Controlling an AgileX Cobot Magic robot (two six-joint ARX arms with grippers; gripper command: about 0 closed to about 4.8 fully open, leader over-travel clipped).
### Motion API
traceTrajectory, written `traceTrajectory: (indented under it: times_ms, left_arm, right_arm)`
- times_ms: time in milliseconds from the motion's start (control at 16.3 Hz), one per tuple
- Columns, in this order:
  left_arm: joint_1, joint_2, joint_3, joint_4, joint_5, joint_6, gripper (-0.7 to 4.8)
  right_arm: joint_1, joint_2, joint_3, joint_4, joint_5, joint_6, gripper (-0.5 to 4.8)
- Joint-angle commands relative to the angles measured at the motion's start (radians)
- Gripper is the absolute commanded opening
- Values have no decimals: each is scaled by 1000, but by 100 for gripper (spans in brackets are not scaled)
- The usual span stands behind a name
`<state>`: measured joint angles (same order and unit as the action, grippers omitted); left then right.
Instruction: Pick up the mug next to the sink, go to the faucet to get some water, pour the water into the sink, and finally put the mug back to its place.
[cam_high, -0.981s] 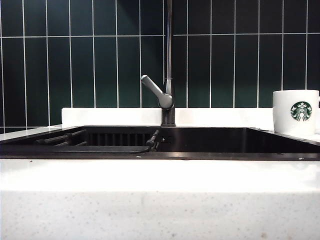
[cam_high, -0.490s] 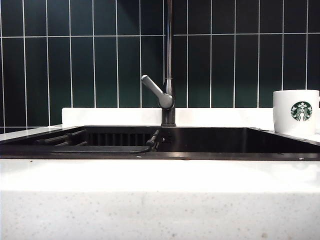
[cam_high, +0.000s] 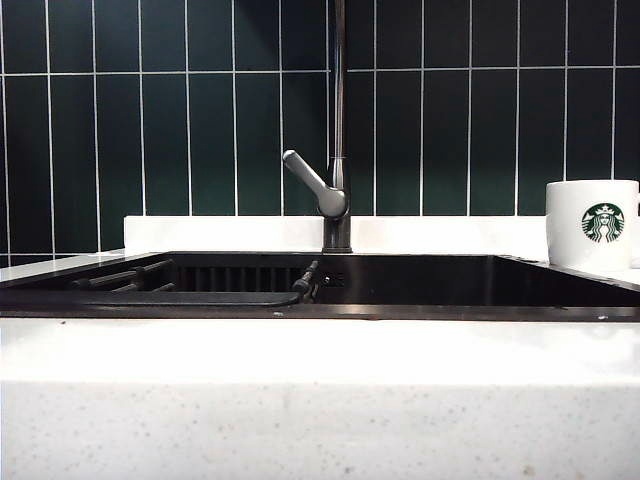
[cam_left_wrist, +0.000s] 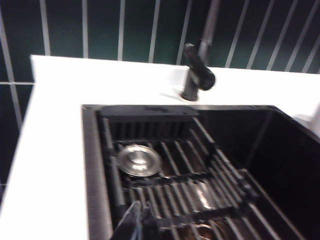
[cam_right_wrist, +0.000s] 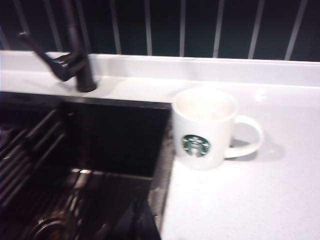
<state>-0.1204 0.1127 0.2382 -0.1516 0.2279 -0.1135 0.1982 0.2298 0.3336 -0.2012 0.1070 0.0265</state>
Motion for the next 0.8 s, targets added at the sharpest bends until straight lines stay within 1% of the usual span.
traceTrajectory:
  times_ms: [61,123,245,368,490,613,674,736,797]
  left_arm:
    - [0,-15,-54,96,-6,27,-6]
    - [0,-24,-81,135,-7,19,-6]
    - [0,-35,-116,156,-15,19,-6]
    - [0,-58,-140,166,-57,19,-6]
    - [0,-99,-153,177,-60,20,-6]
    - [0,-106,-155,186,-43,20,-6]
    - [1,-106,-155,181,-41,24,-6]
    - [1,-106,-155,175,-51,55,-6]
    - [1,-106,-156,172,-52,62,-6]
  right_arm:
    - [0,-36,-63,95,58,-9,-6]
    - [0,-60,-100,130,62,-8,-6]
    - [0,-100,-147,163,80,-8,-6]
    - [0,-147,-184,169,105,-23,-6]
    - [0,-198,-212,171,104,-55,-6]
    - [0,-232,-223,166,112,-55,-6]
    - [0,-232,-224,163,113,-57,-6]
    - [0,-232,-224,155,112,-57,-6]
    - [0,-232,-226,153,112,-58,-6]
